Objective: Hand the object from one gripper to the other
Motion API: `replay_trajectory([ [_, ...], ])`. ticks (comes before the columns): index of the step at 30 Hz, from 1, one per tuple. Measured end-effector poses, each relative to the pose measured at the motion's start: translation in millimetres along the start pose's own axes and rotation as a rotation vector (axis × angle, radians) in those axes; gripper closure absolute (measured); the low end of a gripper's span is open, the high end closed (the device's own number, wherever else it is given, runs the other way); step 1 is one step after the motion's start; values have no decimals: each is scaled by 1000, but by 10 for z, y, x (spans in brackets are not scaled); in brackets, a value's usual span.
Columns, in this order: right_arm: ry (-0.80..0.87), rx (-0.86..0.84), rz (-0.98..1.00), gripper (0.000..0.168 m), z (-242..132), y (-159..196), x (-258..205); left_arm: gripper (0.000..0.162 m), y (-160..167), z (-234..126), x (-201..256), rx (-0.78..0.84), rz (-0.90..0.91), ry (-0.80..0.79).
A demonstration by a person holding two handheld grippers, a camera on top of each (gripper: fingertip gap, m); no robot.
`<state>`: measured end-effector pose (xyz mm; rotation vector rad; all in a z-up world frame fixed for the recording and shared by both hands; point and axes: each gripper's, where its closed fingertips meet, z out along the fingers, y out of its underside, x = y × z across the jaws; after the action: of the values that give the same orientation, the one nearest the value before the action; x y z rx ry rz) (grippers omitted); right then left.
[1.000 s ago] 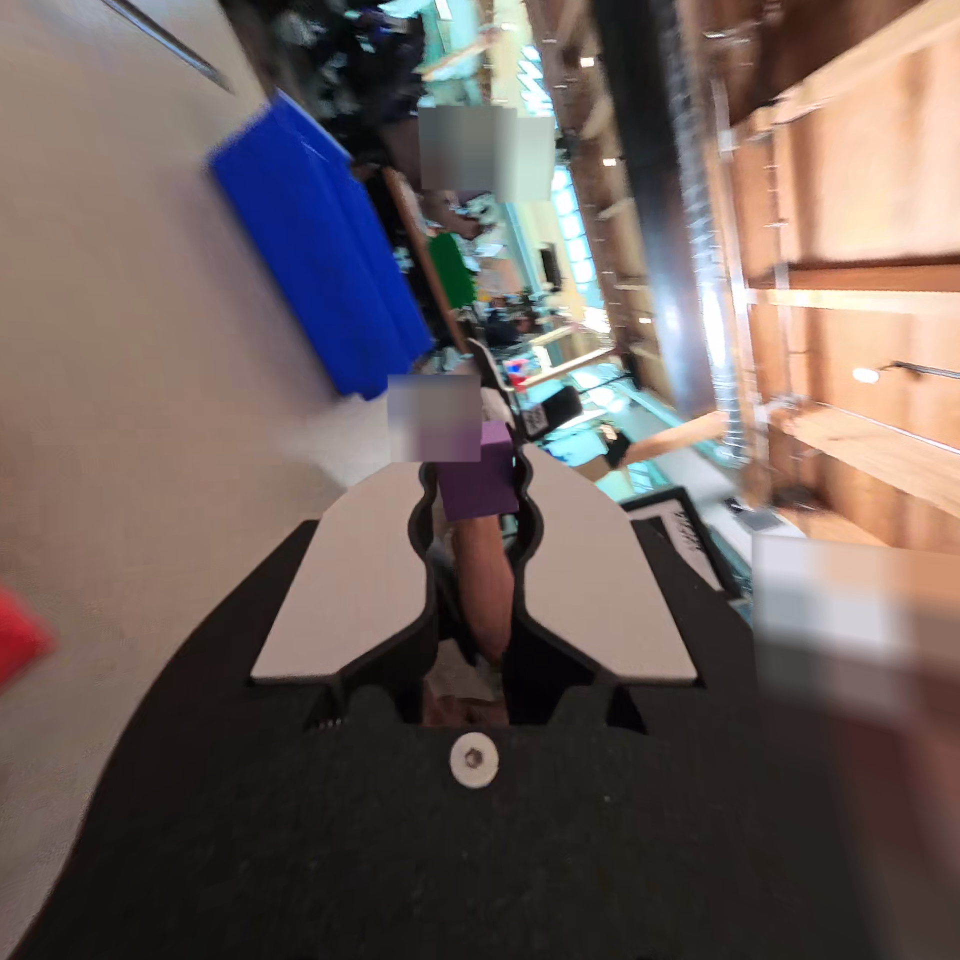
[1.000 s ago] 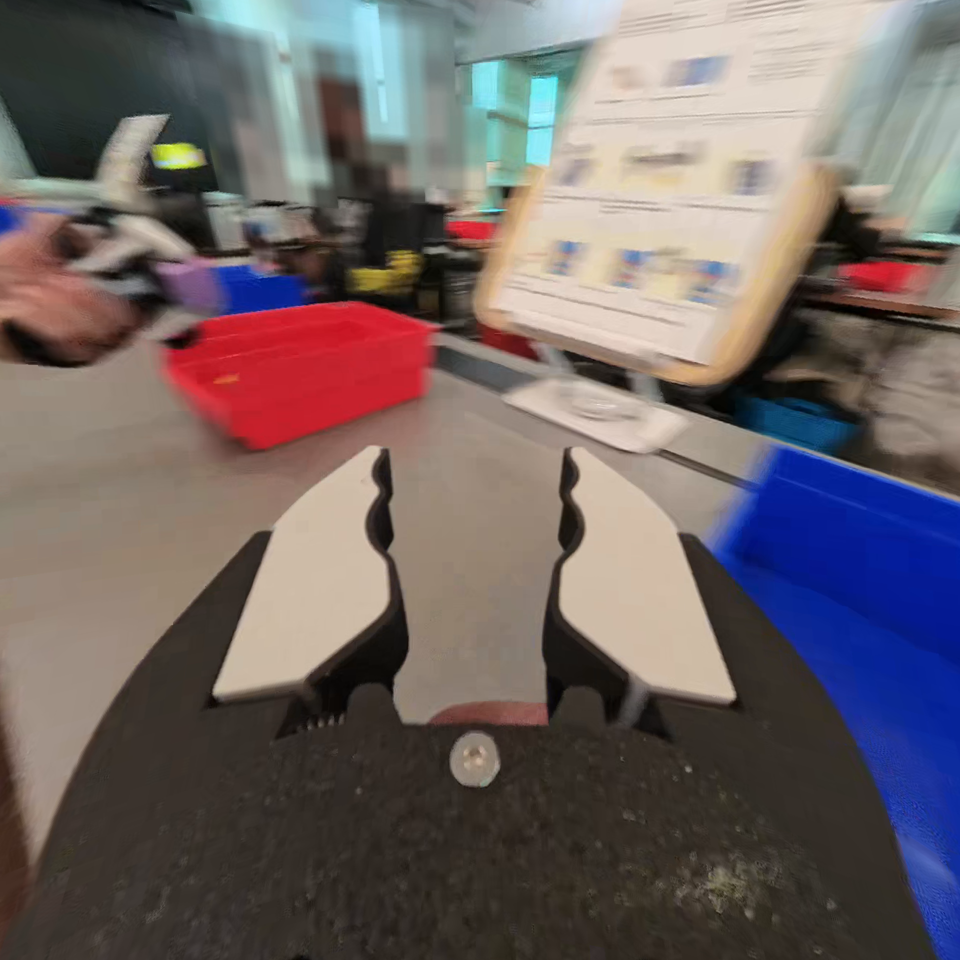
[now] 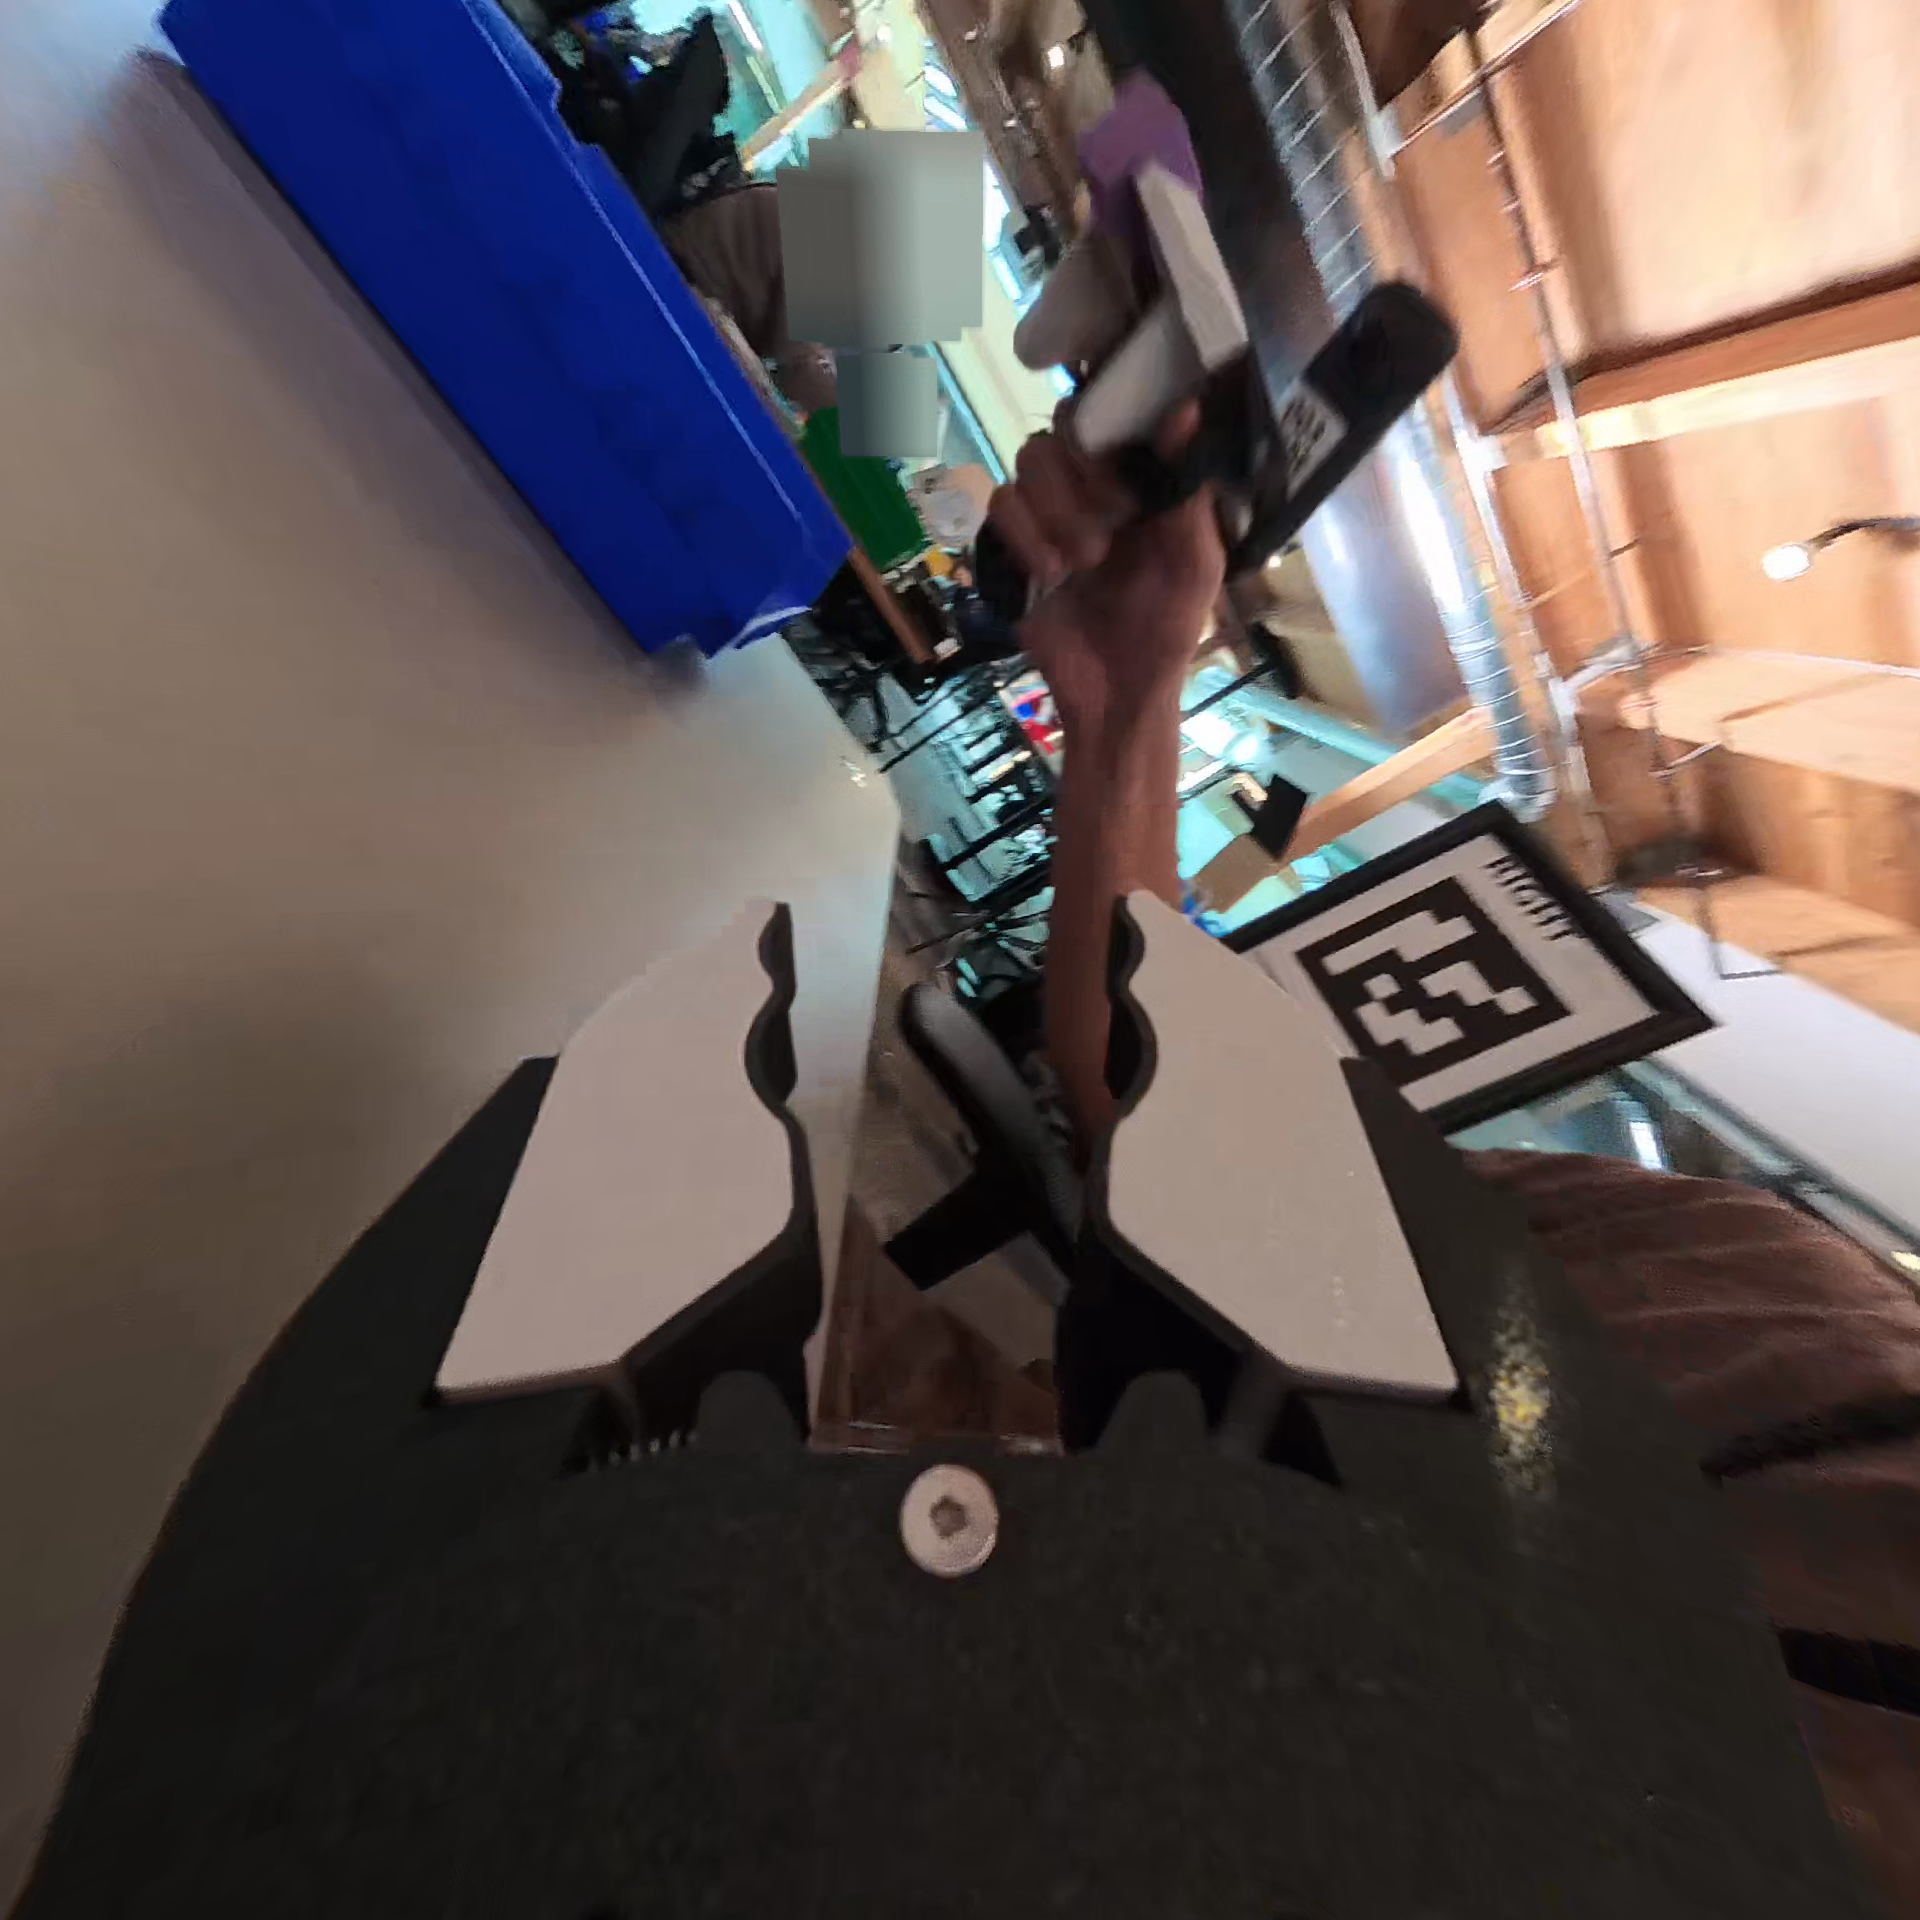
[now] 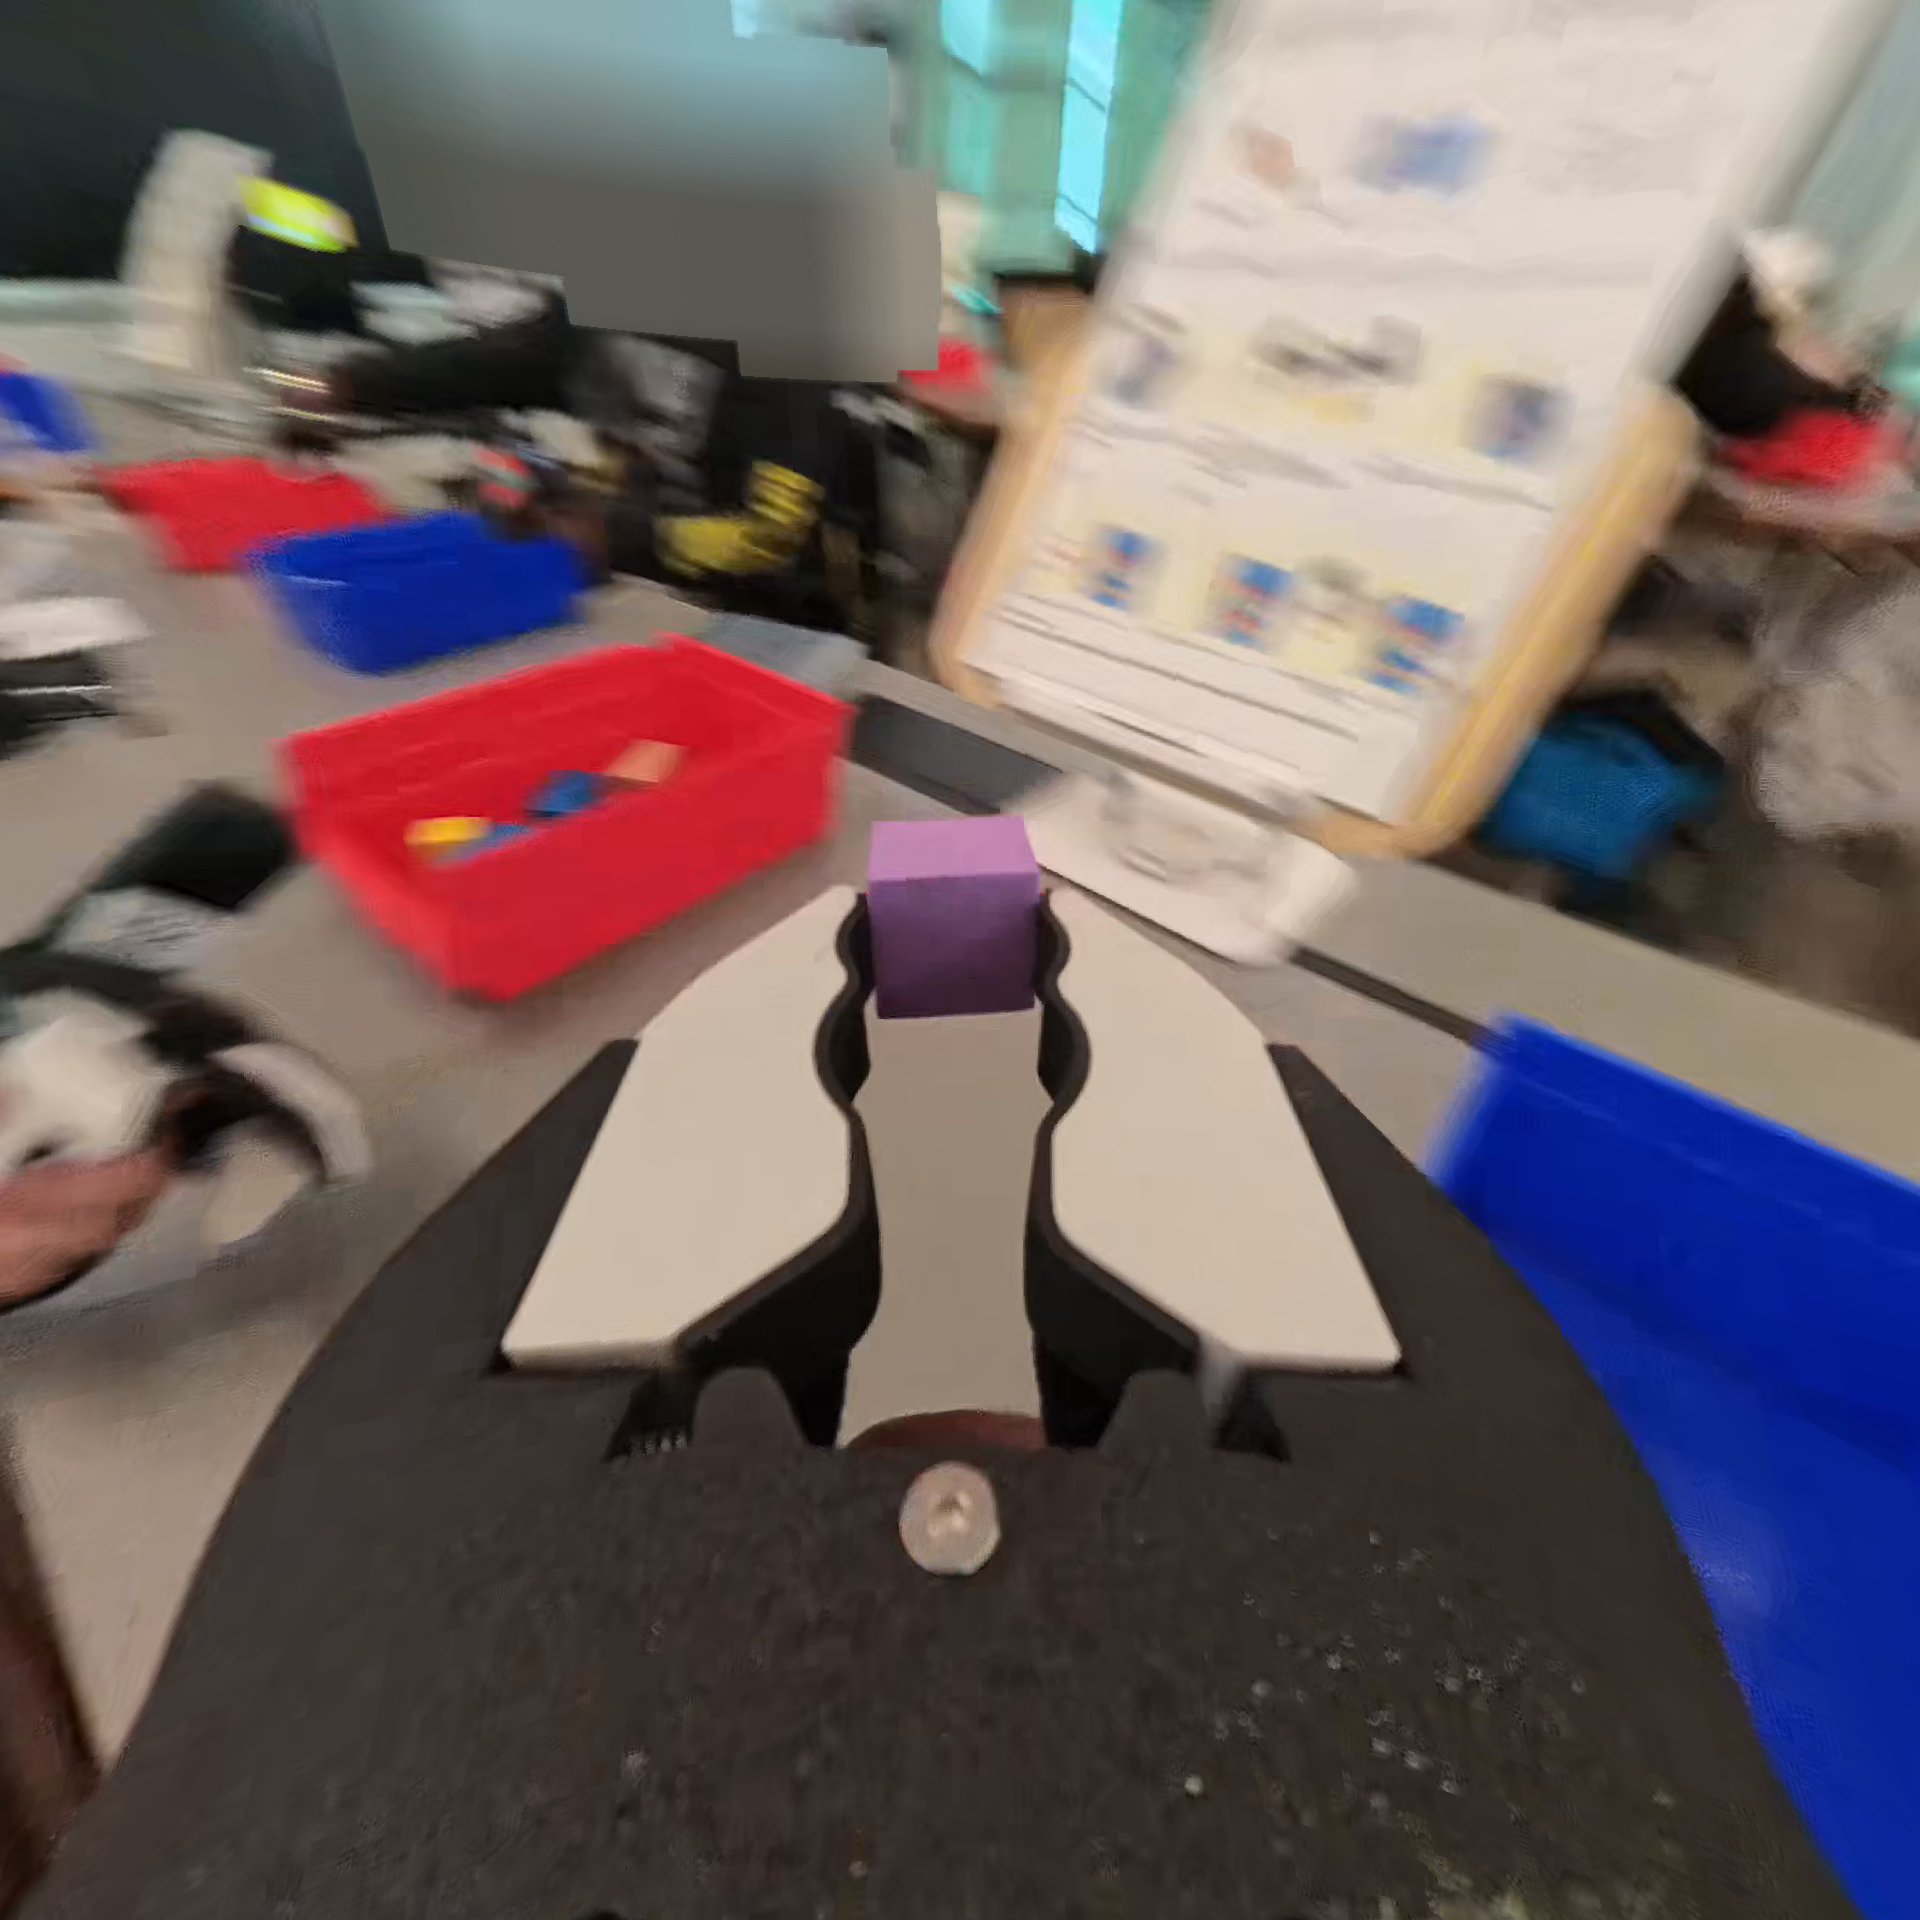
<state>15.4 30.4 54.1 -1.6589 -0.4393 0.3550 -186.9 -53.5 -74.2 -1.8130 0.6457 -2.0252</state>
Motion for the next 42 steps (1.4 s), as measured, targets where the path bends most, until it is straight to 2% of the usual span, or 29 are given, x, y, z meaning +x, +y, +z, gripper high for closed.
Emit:
replay_trajectory([
  [3,228,-254,106,139,-28,243,1094,106,24,44,-37,-6,69,-72],
  [5,333,-474,171,139,-11,625,1666,106,30,58,-52,-12,119,-112],
  [7,368,-704,256,139,17,1098,2012,109,63,71,-42,-37,149,-122],
  [9,353,-892,331,139,69,1507,2141,111,80,72,-36,-43,156,-122],
  [12,345,-1020,320,139,234,1891,2236,111,94,87,-46,-57,160,-126],
  [15,334,-1108,262,139,406,2158,2263,112,116,93,-70,-69,168,-136],
  [20,304,-1190,340,139,569,2443,2196,112,112,79,-65,-87,200,-148],
  [23,308,-1167,349,138,595,2467,2203,112,167,70,-146,-125,228,-192],
  [25,300,-1112,367,126,589,2406,2182,112,190,74,-151,-141,232,-200],
  [26,292,-1060,373,125,580,2322,2163,112,189,75,-141,-140,235,-202],
  [28,306,-891,375,124,508,1998,2129,111,207,60,-141,-150,252,-221],
  [31,324,-544,330,125,189,1258,1864,108,216,8,-143,-192,344,-302],
  [33,280,-361,278,124,-77,888,1433,103,186,-28,-34,-220,398,-313],
  [35,121,-256,284,121,-229,733,762,104,139,-121,70,-264,438,-330],
  [38,-137,-231,302,119,-306,821,-245,100,-106,-413,181,-293,550,-407],
  [42,-303,-230,311,119,-191,1137,-1087,101,-623,-1001,-10,-401,718,-668],
])
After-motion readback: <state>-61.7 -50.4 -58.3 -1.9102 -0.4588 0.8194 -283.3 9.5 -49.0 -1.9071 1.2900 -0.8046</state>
